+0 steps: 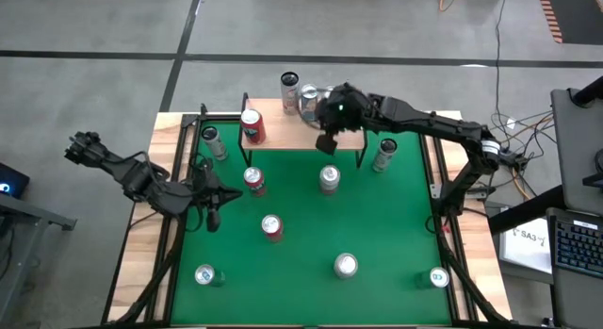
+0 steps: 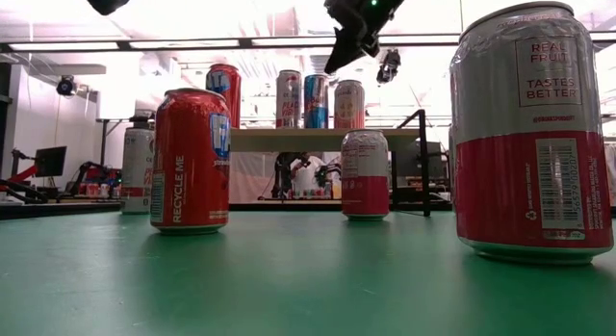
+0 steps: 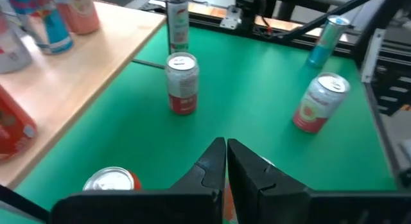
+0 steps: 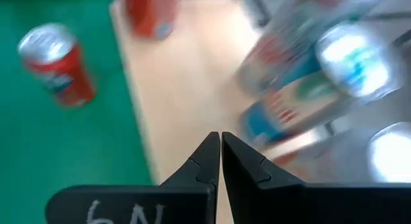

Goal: Place canned beverage on shelf
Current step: Put the top left blue soda can on the shelf

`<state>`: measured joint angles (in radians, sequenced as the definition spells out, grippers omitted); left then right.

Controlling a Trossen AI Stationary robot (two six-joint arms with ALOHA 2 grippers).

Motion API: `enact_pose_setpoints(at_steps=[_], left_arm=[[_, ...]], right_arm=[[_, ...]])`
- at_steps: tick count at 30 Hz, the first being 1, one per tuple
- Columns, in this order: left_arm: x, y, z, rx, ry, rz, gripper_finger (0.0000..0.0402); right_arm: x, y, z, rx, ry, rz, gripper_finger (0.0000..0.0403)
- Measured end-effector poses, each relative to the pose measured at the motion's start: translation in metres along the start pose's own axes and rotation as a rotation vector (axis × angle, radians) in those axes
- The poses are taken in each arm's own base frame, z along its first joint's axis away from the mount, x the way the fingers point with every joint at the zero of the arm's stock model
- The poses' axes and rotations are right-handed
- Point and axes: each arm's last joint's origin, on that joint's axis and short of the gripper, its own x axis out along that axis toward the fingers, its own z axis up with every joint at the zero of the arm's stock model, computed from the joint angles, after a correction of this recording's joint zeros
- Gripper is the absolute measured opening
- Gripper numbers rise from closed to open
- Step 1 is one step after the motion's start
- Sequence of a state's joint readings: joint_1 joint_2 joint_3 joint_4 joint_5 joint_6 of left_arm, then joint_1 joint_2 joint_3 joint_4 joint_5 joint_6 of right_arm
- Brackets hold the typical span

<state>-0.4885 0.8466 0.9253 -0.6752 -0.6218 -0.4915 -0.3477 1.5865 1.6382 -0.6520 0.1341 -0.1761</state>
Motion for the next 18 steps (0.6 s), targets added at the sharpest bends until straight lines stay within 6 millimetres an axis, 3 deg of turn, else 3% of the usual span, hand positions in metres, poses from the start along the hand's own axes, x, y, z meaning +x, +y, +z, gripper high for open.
enact_pose_setpoints(at_steps=[8,18], left_arm=[[0.006,-0.003,-0.001,0.014,0.005,0.031,0.0],[0.012,-0.006,-0.003,0.038,0.013,0.065,0.0]], right_arm=[[0.03,-0.029,-0.001,-0.013,-0.042,-0.067,0.0009],[0.04,-0.033,0.001,-0.02,-0.082,-0.093,0.0009]])
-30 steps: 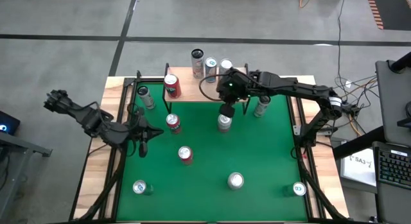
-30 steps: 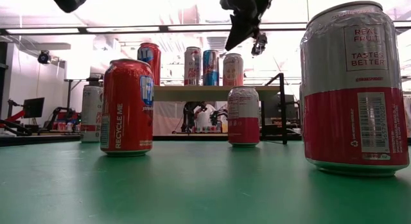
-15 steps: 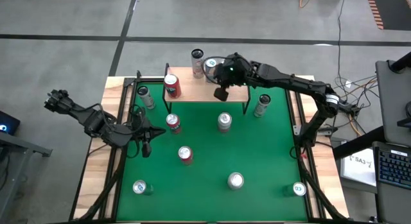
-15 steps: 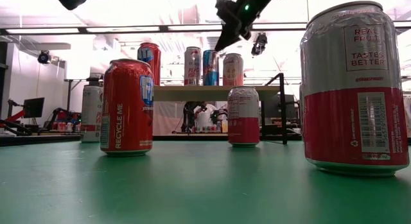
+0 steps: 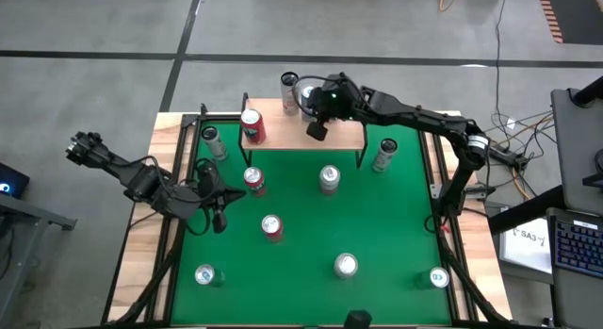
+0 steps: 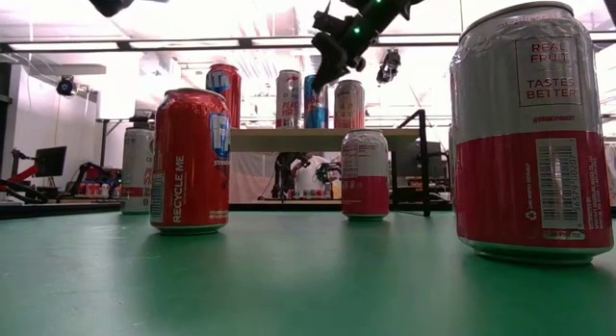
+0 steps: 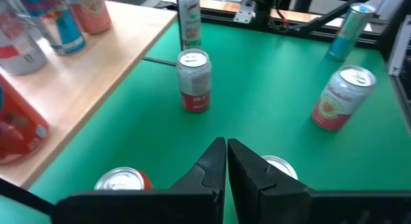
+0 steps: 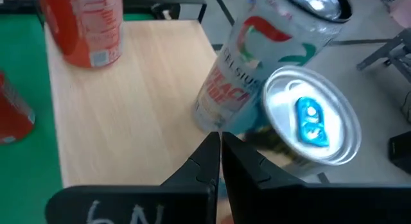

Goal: Place canned beverage on shelf
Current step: Put the top left blue soda can on the shelf, then put the bottom orange soda can on the shelf aligned with other orange soda cans

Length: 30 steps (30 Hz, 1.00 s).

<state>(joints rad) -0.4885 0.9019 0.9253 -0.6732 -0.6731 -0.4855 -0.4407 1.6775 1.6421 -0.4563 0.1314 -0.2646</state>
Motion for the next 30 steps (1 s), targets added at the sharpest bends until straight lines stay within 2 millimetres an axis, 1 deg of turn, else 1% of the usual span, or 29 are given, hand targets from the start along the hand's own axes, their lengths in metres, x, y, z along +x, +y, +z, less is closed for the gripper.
enact_pose_setpoints(at_steps=[9,16,18,21,27,30], left_arm=[[0.0,0.001,0.0,0.002,-0.012,0.024,0.0],[0.002,-0.001,0.0,0.01,-0.004,0.028,0.0],[0.004,-0.002,-0.001,0.013,0.0,0.03,0.0],[0.006,-0.004,-0.002,0.019,0.005,0.032,0.0],[0.017,-0.013,-0.005,0.028,0.037,0.019,0.0],[0.025,-0.019,-0.008,0.043,0.063,0.019,0.0]], right_arm=[[0.002,-0.007,0.002,0.005,-0.034,-0.023,0.0009],[0.001,-0.005,0.002,0.009,-0.035,-0.016,0.0009],[-0.004,0.0,0.006,0.015,-0.046,-0.003,0.0009],[-0.018,0.012,0.012,0.003,-0.066,0.031,0.0009],[-0.041,0.045,0.02,-0.026,-0.077,0.116,0.0009],[-0.053,0.059,0.023,-0.046,-0.085,0.152,0.0009]])
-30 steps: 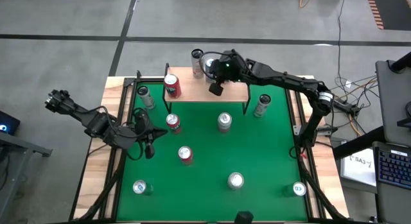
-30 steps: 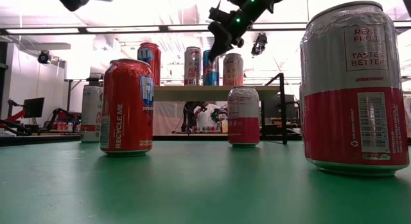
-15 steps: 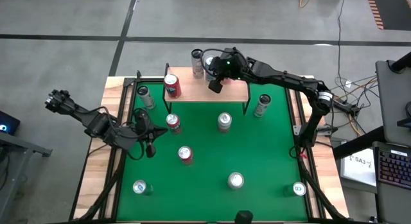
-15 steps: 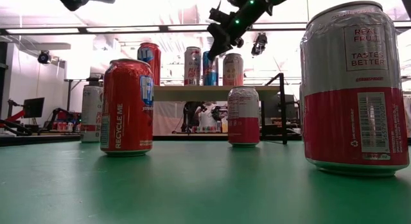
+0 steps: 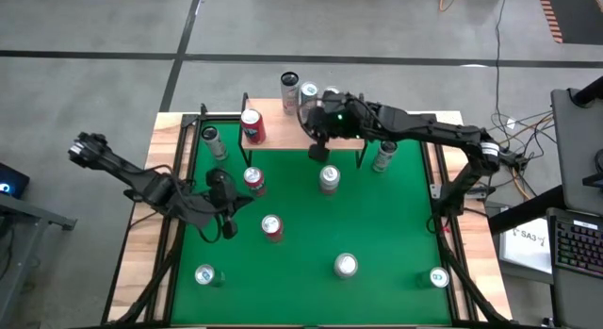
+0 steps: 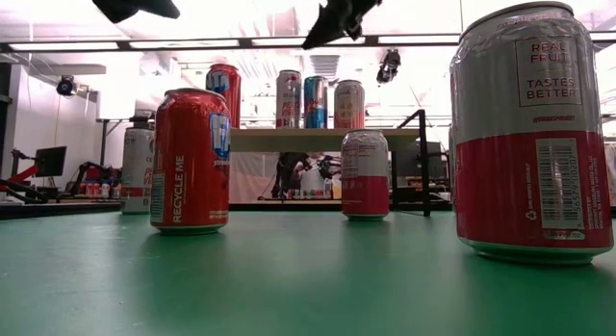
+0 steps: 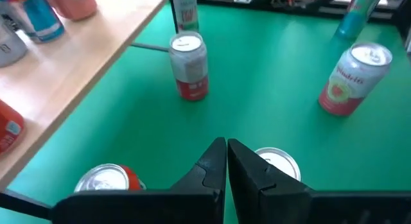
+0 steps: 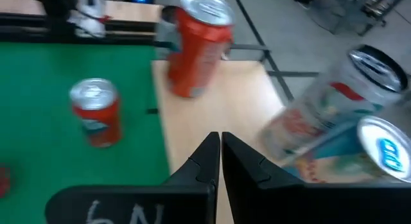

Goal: Place canned beverage on shelf
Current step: Put the bottom orange soda can on the shelf aligned with other orange soda cans

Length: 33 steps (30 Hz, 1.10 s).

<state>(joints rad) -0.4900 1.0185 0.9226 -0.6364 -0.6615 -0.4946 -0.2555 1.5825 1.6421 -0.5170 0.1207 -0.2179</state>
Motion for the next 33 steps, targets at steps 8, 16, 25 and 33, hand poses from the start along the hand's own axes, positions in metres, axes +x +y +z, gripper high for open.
enact_pose_setpoints(at_steps=[8,16,25,33], left_arm=[[0.015,-0.013,-0.007,-0.029,0.101,-0.061,0.0],[0.019,-0.02,-0.013,-0.052,0.182,-0.141,0.0],[0.014,-0.028,-0.017,-0.067,0.242,-0.244,0.0],[0.016,-0.03,-0.016,-0.111,0.238,-0.244,0.0009]], right_arm=[[-0.008,0.026,-0.001,-0.003,0.058,0.069,0.0009],[-0.011,0.036,-0.009,0.01,0.145,0.103,0.0009],[-0.018,0.054,-0.022,-0.008,0.298,0.195,0.0009],[-0.021,0.08,-0.032,-0.017,0.362,0.367,0.0009]])
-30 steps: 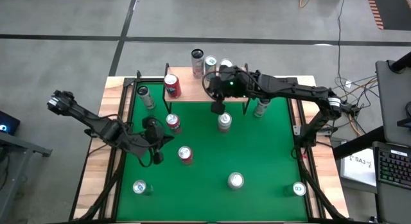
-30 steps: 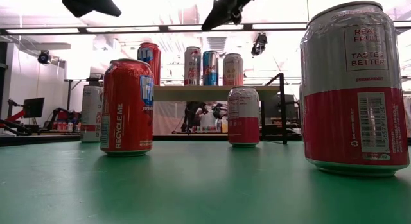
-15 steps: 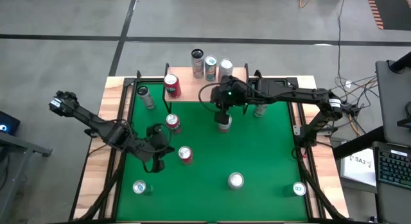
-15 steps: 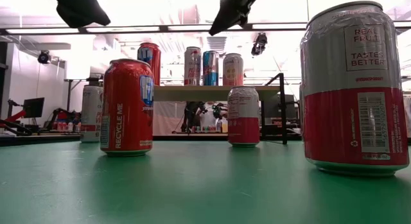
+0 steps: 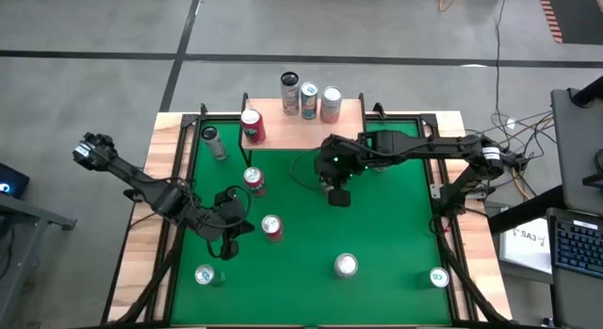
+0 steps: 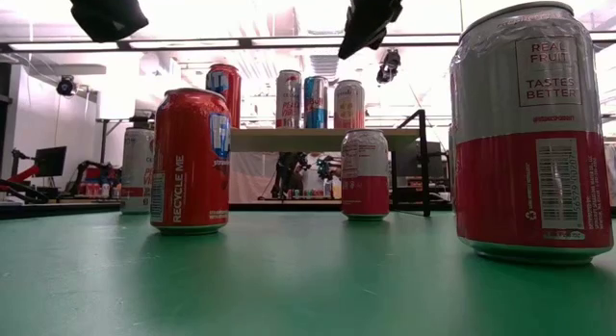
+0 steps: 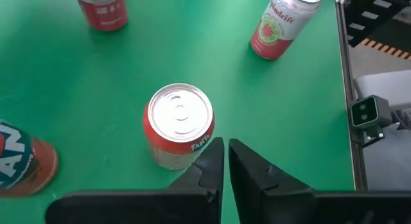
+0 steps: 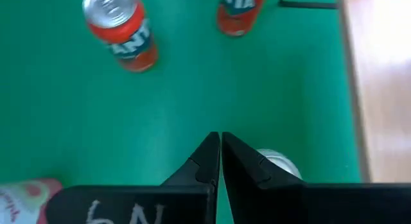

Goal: Place canned beverage on shelf
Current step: Put the bottom orange soda can on the shelf aligned with other orange soda cans

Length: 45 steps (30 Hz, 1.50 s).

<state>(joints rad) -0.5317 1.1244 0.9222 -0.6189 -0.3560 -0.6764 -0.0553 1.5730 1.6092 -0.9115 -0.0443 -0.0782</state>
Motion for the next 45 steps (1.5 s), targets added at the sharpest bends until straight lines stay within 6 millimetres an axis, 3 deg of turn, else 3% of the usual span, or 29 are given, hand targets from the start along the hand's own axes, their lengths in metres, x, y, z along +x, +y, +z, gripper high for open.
enact_pose_setpoints(at_steps=[8,18,23,28,45], left_arm=[[0.017,-0.008,0.001,0.033,-0.017,0.013,0.0078],[0.042,-0.011,-0.005,0.076,-0.05,0.188,0.0256],[0.055,-0.012,-0.009,0.102,-0.035,0.239,0.0313],[0.063,-0.013,-0.01,0.108,-0.056,0.286,0.0333],[0.083,-0.015,-0.018,0.135,-0.037,0.338,0.0334]], right_arm=[[0.002,0.015,-0.004,-0.034,0.044,0.029,0.0009],[0.003,0.018,-0.01,-0.023,0.096,0.051,0.0009],[0.003,0.025,-0.01,-0.038,0.096,0.061,0.0009],[0.003,0.03,-0.01,-0.05,0.097,0.07,0.0009],[0.006,0.032,-0.012,-0.052,0.101,0.072,0.0009]])
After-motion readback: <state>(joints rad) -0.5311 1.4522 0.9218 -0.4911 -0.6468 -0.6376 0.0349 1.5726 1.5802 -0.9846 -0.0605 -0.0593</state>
